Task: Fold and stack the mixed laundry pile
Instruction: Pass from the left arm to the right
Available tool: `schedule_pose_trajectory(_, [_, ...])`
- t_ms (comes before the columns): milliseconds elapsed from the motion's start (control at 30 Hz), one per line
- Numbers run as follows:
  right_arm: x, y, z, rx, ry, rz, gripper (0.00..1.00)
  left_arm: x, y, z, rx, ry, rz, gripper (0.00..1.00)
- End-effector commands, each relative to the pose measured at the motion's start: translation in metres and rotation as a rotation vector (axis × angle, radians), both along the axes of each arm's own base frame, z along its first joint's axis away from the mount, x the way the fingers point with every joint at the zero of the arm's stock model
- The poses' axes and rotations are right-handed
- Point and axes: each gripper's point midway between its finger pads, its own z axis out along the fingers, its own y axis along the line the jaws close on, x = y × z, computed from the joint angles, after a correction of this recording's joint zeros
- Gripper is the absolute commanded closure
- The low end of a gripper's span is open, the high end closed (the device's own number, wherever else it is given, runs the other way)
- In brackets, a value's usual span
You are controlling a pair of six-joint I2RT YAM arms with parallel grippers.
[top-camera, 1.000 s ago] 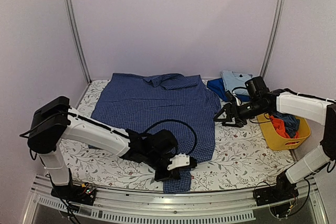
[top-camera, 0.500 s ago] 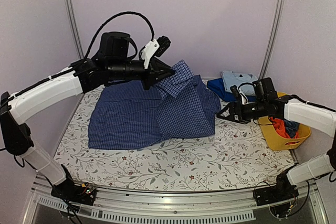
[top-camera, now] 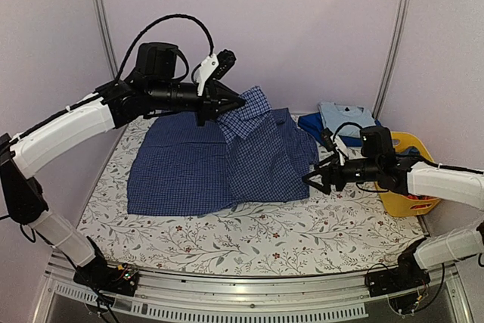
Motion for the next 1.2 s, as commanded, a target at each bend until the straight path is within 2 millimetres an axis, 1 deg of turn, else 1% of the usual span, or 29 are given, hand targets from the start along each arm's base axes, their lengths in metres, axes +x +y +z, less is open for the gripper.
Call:
schedule_pose_trajectory(0, [0.016, 0.014, 0.013, -0.024, -0.123, 0.078, 0.15, -0.021, 0.009, 0.033, -0.041, -0.077, -0.078, 1.00])
schedule_pose_trajectory(67, [0.018, 0.018, 0.003, -0.045, -0.109, 0.110, 0.15, -0.025, 0.012, 0.038, -0.044, -0.096, -0.090, 1.00])
schedule_pose_trajectory(100, [0.020, 0.020, -0.008, -0.062, -0.091, 0.118, 0.16, -0.028, 0.013, 0.041, -0.046, -0.106, -0.094, 1.00])
schedule_pose_trajectory(200, [0.030, 0.023, -0.025, -0.095, -0.080, 0.125, 0.16, -0.036, 0.017, 0.049, -0.049, -0.132, -0.117, 1.00])
schedule_pose_trajectory(300, [0.040, 0.030, -0.024, -0.091, -0.100, 0.133, 0.16, -0.044, 0.019, 0.055, -0.052, -0.140, -0.148, 1.00])
schedule_pose_trajectory(467, [0.058, 0.036, -0.031, -0.113, -0.105, 0.137, 0.16, -0.062, 0.020, 0.057, -0.059, -0.144, -0.223, 0.97])
schedule_pose_trajectory(633, [0.076, 0.033, -0.039, -0.123, -0.092, 0.121, 0.19, -0.073, 0.023, 0.052, -0.053, -0.140, -0.254, 0.97])
schedule_pose_trajectory(733, [0.076, 0.037, -0.036, -0.095, -0.081, 0.156, 0.28, -0.074, 0.024, 0.049, -0.046, -0.137, -0.253, 0.97])
schedule_pose_trajectory(833, [0.073, 0.047, -0.022, -0.056, -0.076, 0.209, 0.38, -0.075, 0.024, 0.041, -0.035, -0.123, -0.254, 0.97])
schedule_pose_trajectory(900, [0.066, 0.056, -0.011, -0.037, -0.084, 0.239, 0.45, -0.074, 0.024, 0.035, -0.026, -0.112, -0.249, 0.97])
schedule_pose_trajectory(967, [0.061, 0.063, -0.005, -0.032, -0.094, 0.265, 0.55, -0.074, 0.024, 0.032, -0.021, -0.107, -0.246, 0.97])
schedule_pose_trajectory(1033, [0.056, 0.066, -0.009, -0.046, -0.070, 0.289, 0.64, -0.072, 0.024, 0.030, -0.016, -0.108, -0.238, 0.97])
schedule_pose_trajectory(1133, [0.052, 0.067, -0.012, -0.063, -0.044, 0.305, 0.70, -0.070, 0.025, 0.027, -0.009, -0.113, -0.223, 0.98])
schedule_pose_trajectory(1167, [0.051, 0.067, -0.012, -0.066, -0.047, 0.311, 0.70, -0.069, 0.025, 0.026, -0.006, -0.114, -0.218, 0.98])
